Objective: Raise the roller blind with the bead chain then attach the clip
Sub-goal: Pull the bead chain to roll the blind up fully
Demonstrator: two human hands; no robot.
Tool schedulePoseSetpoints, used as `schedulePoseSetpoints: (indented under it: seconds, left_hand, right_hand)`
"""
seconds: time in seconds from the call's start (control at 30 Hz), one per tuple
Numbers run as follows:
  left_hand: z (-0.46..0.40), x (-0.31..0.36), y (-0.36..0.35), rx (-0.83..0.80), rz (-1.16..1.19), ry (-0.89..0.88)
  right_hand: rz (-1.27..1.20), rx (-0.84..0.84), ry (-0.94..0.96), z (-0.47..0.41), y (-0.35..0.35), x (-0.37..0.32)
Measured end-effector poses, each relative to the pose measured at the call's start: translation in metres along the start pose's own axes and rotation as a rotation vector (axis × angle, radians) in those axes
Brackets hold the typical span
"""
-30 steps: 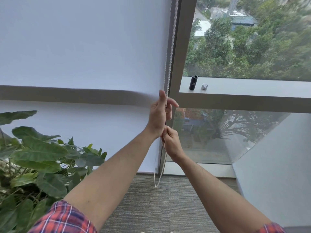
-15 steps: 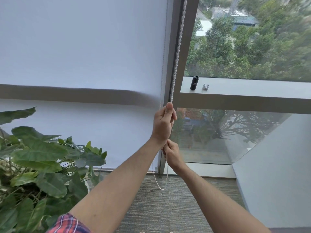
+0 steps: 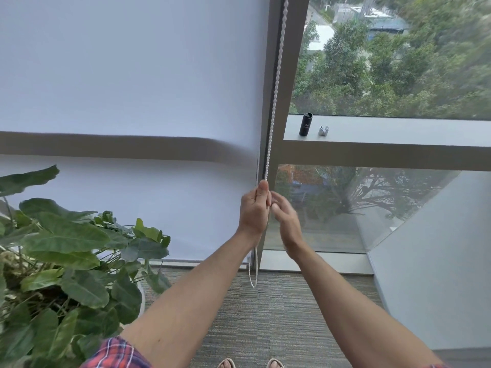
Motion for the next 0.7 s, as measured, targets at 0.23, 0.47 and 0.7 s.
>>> schedulePoseSetpoints:
  seconds: [0.23,0.47,0.7]
  left_hand:
    - [0.018,-0.053,0.009,-0.024,-0.136,0.119]
    - [0.029,-0.068,0.006,-0.062,-0.130,0.170]
    - [0.044,-0.073,0.008,-0.110,-0.194,0.157]
  right_hand:
    - [-0.271,-0.122,0.281,0.002,-0.026,-0.109]
    - [-0.305,0.007,0.379,0.005,-0.026,-0.132]
    - [-0.291,0.073,0.326,0.004,-0.017,-0.113]
Point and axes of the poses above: each hand's wrist, its own z-axis away from the middle knuckle, its own y-axis out of the back of the hand, x = y × z, the point moved 8 cm from there along -z, towards the middle knuckle, and after that the axes turned 1 degree about y, right-handed, at the moved point
